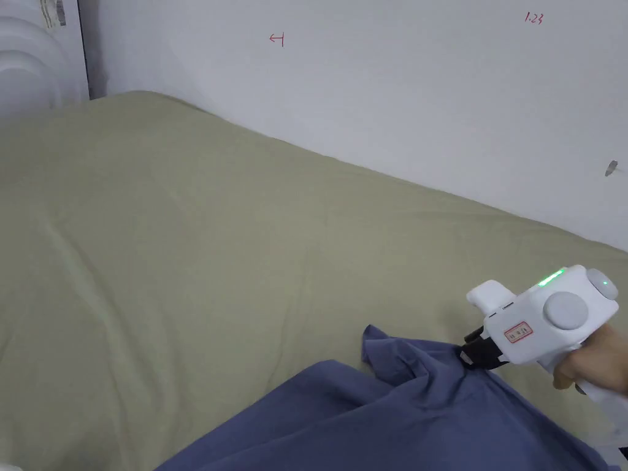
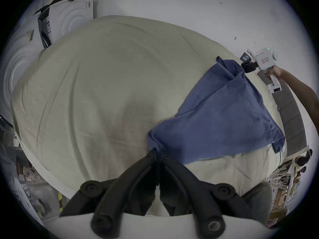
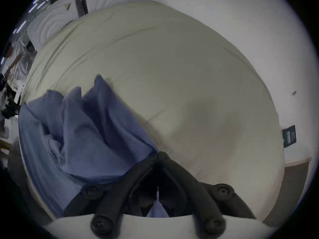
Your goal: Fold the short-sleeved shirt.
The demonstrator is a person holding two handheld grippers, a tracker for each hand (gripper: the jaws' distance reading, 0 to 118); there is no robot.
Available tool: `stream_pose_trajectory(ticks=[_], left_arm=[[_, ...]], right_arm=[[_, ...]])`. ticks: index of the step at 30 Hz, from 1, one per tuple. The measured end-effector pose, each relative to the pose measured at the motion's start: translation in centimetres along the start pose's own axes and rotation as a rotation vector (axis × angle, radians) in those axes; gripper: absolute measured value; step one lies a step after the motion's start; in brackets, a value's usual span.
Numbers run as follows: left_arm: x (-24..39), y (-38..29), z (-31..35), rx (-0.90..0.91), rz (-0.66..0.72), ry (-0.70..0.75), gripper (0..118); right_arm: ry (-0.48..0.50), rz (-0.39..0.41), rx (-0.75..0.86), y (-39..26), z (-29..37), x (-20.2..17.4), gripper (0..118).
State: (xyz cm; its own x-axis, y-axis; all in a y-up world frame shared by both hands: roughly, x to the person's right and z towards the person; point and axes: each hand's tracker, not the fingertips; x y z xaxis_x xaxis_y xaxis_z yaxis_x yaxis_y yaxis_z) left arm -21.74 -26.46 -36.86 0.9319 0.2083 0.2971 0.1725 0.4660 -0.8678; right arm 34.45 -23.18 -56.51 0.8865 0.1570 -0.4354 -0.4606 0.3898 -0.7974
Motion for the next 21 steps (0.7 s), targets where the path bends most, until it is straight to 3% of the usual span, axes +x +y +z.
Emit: stream_pose_trajectory(ticks=[3,9,17,21], left_arm=[[-0.2,1.0,0.9,0.027,0.012,-0.037,1],[-0.4,7.1,5.4,0.178,-0.006,-0.135,1],[2.6,21.0,10.5,0.369,-0.189,-0.147,1],[4.5,28.8,12.0,0.430,-0.224,-0.140,1]], right_arm=[[0.028,-0.065,0.103,0.2,3.6,0.0,1],[-0.046,-0.163,0.312,1.0,13.9,1.0,1],[-0.268,-0.285,0.574,1.7,26.4,4.2,1],[-0.456,-0.313,0.656,2.0,30.8,6.0,1]])
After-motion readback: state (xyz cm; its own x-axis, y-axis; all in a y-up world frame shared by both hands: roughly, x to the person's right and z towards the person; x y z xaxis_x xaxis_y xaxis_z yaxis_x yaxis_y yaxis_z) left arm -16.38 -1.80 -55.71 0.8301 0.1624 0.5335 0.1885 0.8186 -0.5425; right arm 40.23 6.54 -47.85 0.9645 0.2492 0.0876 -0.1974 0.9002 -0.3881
